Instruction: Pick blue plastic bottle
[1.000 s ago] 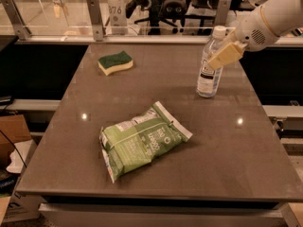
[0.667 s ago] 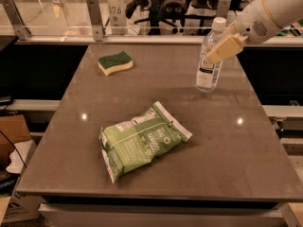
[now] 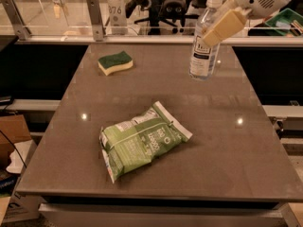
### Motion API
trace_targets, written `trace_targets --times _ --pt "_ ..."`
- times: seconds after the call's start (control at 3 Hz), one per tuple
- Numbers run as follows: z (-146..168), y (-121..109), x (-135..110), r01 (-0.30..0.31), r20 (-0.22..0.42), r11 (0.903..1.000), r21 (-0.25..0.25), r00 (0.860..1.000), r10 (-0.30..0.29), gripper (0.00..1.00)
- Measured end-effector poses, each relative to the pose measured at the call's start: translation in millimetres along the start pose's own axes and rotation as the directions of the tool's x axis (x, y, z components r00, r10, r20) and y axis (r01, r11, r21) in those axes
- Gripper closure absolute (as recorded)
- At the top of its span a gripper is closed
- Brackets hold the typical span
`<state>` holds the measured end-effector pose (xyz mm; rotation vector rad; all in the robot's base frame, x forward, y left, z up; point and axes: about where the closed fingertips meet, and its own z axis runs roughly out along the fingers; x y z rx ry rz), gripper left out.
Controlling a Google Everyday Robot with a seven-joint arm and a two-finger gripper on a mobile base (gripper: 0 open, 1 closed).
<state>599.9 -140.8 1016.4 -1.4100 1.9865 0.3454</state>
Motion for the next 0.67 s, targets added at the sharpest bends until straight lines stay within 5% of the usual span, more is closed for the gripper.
trace_targets --times 0.33,0.67 --pt "-25.2 -7.2 -41.6 0.068 0.029 0.9977 0.006 0.997 -0.068 1.0" --pt "-24.6 -7.2 -41.6 0.068 0.029 0.9977 0.006 0.997 -0.068 1.0"
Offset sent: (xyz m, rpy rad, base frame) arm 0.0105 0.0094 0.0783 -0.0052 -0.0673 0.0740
